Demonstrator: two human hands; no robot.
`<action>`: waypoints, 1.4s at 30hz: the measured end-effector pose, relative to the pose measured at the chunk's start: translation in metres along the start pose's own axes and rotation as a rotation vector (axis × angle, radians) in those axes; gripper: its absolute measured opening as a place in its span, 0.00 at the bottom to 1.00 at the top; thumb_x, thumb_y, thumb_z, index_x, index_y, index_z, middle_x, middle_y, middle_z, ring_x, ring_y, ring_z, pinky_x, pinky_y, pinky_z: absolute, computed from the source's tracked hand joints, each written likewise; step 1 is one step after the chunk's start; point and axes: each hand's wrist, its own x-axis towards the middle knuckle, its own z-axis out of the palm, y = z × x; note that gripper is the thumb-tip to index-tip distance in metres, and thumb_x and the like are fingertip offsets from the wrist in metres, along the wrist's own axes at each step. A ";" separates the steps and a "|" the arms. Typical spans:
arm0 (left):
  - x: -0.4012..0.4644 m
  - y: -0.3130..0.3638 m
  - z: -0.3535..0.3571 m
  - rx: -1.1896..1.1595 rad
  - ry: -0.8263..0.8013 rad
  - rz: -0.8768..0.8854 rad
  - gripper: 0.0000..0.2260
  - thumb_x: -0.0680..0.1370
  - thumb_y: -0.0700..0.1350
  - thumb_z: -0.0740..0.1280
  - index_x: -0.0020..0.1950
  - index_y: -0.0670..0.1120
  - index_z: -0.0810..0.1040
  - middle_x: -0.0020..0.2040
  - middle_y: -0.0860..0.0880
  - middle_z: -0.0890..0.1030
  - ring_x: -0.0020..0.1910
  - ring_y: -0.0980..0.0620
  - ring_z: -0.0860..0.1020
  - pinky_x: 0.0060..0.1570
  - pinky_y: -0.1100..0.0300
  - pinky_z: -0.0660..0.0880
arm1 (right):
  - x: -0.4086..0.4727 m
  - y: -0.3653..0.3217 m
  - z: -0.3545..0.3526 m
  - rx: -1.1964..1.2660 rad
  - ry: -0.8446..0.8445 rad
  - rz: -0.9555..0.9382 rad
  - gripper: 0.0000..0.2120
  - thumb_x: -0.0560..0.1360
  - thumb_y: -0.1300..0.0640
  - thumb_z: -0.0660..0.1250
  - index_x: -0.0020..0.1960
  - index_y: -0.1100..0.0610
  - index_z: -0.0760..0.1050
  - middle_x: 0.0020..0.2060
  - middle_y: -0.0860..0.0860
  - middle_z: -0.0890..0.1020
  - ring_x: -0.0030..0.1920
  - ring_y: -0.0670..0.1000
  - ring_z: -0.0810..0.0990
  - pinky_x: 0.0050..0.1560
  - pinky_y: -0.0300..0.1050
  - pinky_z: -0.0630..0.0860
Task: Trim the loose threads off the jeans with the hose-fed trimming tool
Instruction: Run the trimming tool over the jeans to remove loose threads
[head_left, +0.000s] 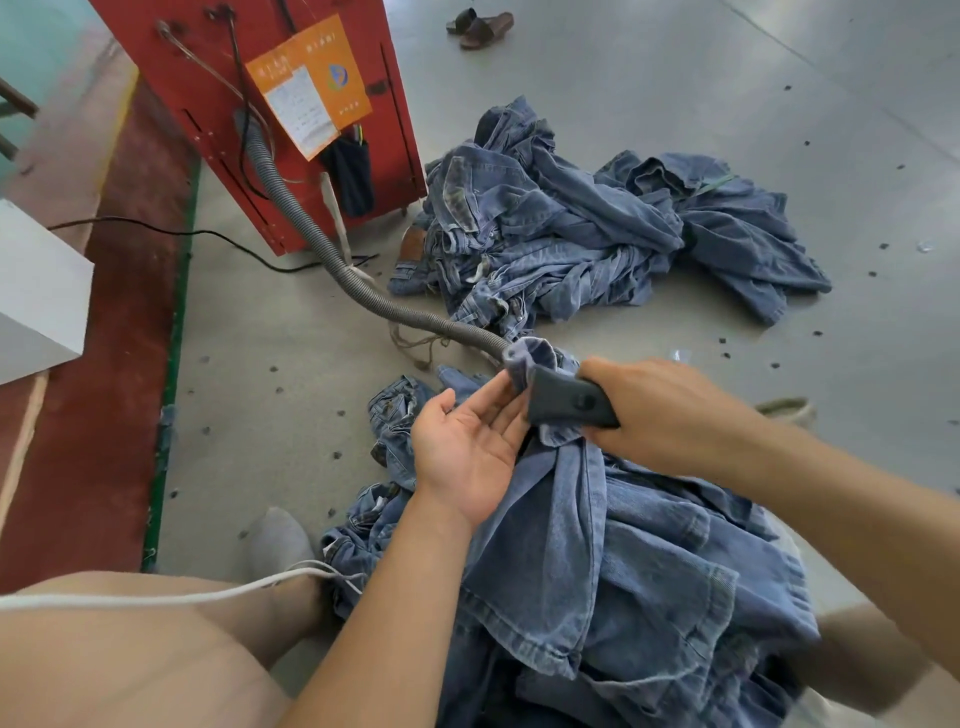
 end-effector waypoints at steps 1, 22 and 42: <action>0.001 0.000 -0.002 0.009 0.001 -0.004 0.30 0.86 0.54 0.50 0.61 0.31 0.82 0.62 0.33 0.82 0.59 0.38 0.83 0.61 0.47 0.80 | 0.004 -0.001 0.000 0.039 0.079 0.007 0.11 0.78 0.48 0.70 0.55 0.48 0.69 0.42 0.47 0.80 0.39 0.49 0.76 0.37 0.47 0.71; 0.015 -0.015 -0.043 1.811 -0.043 0.306 0.18 0.82 0.47 0.67 0.73 0.51 0.77 0.64 0.52 0.82 0.63 0.51 0.78 0.61 0.62 0.73 | 0.018 0.068 -0.013 0.043 0.017 0.021 0.13 0.74 0.46 0.75 0.52 0.45 0.72 0.39 0.42 0.79 0.40 0.42 0.76 0.38 0.44 0.70; 0.019 0.004 -0.068 0.281 0.065 -0.037 0.22 0.85 0.31 0.51 0.61 0.42 0.85 0.63 0.36 0.82 0.61 0.37 0.82 0.61 0.44 0.80 | 0.068 0.014 -0.030 0.101 -0.126 -0.175 0.14 0.73 0.49 0.76 0.54 0.41 0.75 0.40 0.41 0.82 0.41 0.38 0.78 0.39 0.36 0.70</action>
